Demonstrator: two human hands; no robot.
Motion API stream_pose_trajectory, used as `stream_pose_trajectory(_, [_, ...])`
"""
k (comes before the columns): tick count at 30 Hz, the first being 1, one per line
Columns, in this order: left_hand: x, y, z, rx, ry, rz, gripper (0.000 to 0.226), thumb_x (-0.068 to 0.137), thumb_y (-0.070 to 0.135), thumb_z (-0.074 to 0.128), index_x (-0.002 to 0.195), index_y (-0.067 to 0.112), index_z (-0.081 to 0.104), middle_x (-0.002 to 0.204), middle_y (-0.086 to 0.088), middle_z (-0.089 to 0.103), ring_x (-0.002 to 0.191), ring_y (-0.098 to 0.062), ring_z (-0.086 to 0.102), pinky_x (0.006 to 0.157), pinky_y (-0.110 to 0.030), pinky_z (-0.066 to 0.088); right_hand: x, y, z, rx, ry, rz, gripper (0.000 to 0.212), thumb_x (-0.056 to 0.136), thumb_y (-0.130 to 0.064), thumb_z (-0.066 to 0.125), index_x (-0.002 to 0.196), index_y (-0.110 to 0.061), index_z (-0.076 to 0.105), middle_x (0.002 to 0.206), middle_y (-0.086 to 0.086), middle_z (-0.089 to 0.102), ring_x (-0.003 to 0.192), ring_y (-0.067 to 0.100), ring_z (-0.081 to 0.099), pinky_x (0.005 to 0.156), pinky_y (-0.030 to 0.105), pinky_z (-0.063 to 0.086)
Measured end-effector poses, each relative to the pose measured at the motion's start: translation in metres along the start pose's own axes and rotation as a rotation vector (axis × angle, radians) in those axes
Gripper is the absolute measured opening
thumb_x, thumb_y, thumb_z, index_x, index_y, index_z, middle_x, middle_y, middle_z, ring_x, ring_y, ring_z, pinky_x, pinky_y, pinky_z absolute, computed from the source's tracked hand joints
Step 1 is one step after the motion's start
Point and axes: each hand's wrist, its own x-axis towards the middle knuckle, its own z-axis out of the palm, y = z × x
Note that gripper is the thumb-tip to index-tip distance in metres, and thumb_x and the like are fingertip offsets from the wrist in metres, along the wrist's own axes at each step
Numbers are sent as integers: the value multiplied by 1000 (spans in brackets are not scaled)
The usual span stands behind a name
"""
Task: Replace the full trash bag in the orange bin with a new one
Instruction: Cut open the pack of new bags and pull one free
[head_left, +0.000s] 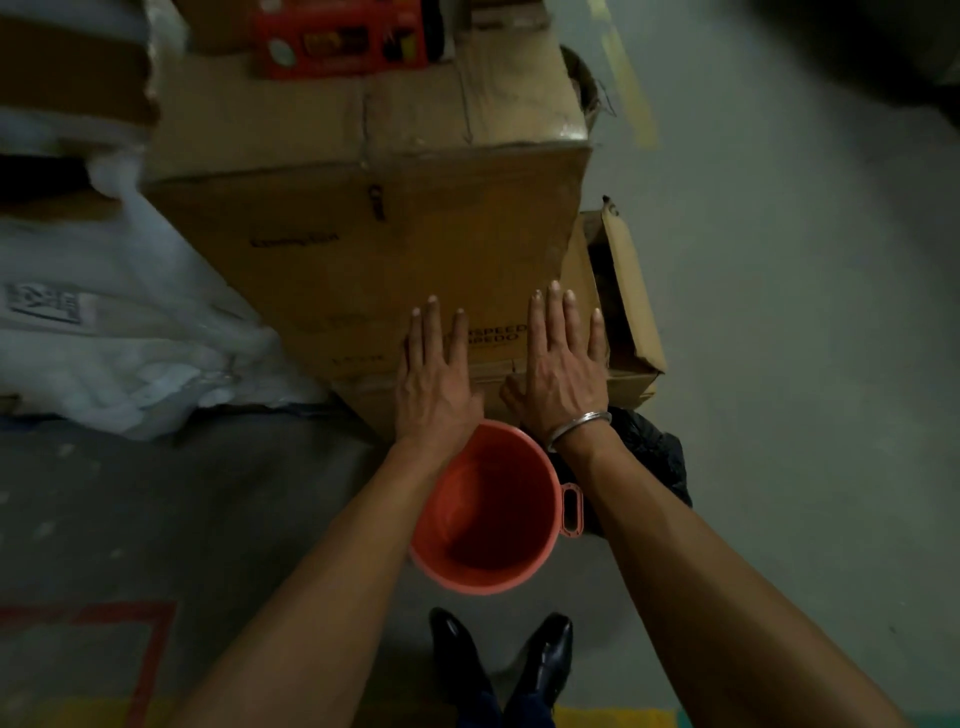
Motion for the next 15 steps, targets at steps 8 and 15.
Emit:
stream_pose_trajectory(8, [0,-10,-81,-35,95,-39,90,84,32,58,156,17,8,164,-14,-1,152,-32,1,120,-47,17,8,-25,-81,-22,56,-39,110,73,-61,54,150,-10,-6,160,14,-4,148,27,-6,118,50,-6])
stream_pose_trajectory(15, [25,-26,-159,-22,201,-35,90,86,31,54,156,19,0,164,-13,-7,151,-31,-5,121,-46,12,35,-42,-152,-25,147,-51,111,69,-56,58,151,-12,-4,160,13,-2,147,26,-6,117,51,-9])
